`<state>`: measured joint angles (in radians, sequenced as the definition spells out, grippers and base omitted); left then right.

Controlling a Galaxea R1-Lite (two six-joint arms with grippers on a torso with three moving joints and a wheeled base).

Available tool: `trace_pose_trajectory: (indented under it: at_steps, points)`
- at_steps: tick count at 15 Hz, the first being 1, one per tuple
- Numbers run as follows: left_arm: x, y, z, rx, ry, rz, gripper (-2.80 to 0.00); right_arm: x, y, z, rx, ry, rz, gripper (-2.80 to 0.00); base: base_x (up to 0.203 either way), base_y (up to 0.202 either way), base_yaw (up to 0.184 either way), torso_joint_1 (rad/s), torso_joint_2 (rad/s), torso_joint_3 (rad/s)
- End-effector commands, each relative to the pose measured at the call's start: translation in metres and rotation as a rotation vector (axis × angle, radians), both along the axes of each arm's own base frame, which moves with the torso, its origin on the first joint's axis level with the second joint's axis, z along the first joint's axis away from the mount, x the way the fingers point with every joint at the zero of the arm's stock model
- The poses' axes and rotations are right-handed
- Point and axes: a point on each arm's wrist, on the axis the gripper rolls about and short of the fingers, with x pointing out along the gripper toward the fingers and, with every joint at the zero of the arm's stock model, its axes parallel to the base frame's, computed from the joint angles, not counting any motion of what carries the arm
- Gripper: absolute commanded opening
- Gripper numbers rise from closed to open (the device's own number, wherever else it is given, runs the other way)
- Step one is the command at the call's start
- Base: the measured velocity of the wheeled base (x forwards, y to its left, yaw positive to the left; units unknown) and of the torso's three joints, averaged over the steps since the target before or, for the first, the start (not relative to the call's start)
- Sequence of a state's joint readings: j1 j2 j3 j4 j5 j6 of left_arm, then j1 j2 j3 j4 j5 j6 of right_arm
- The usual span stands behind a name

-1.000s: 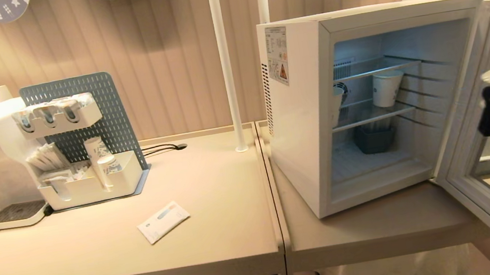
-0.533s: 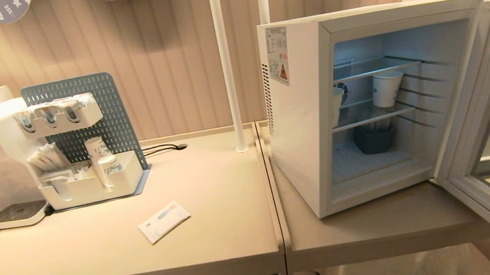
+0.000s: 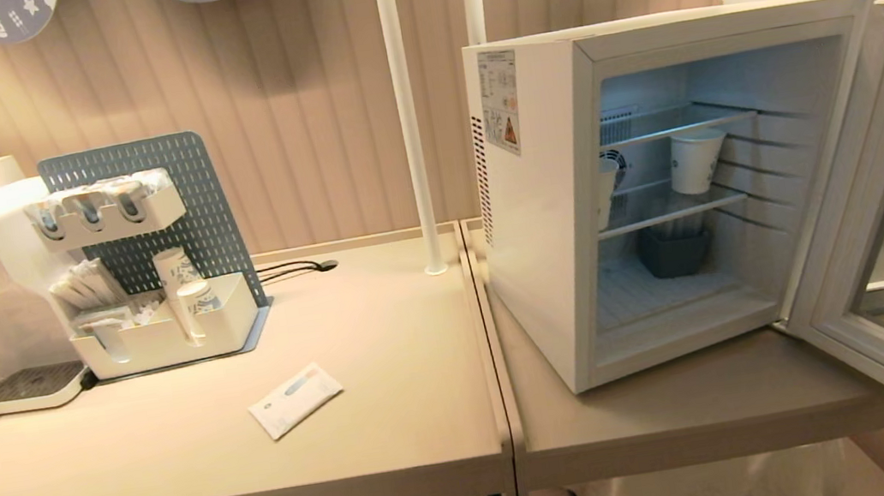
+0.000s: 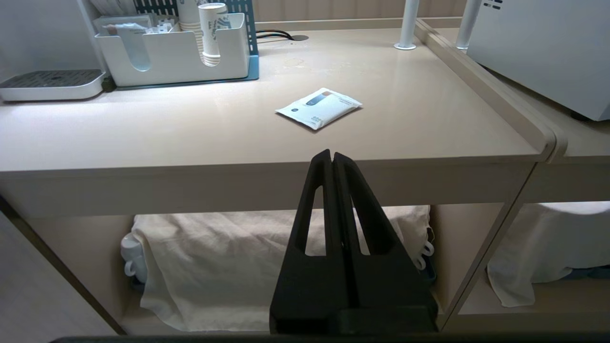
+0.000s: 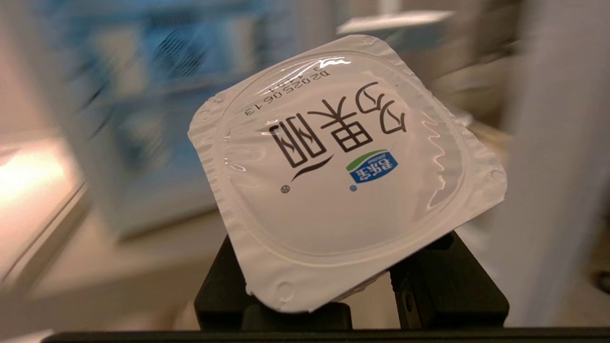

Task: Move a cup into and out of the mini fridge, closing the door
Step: Place the yoghurt on the table

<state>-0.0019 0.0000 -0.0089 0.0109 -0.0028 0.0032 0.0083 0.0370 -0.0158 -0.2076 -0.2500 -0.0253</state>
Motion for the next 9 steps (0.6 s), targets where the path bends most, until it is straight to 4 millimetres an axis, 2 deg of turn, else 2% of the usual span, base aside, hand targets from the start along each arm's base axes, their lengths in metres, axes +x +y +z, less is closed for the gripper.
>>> trace_pose_trajectory:
  at_steps: [1, 3, 9]
  points:
    - [0.0, 0.0, 0.0, 0.0, 0.0, 0.0, -2.8, 0.0, 0.004, -0.014, -0.027, 0.057, 0.157, -2.8, 0.0, 0.0, 0.0, 0.0, 0.0, 0.0]
    - [0.0, 0.0, 0.0, 0.001, 0.0, 0.0, -2.8, 0.001, 0.006, -0.027, -0.065, 0.187, 0.257, -2.8, 0.0, 0.0, 0.0, 0.0, 0.0, 0.0]
    - [0.0, 0.0, 0.0, 0.001, 0.0, -0.001, -2.8, 0.001, 0.006, -0.027, -0.039, 0.18, 0.255, -2.8, 0.0, 0.0, 0.0, 0.0, 0.0, 0.0]
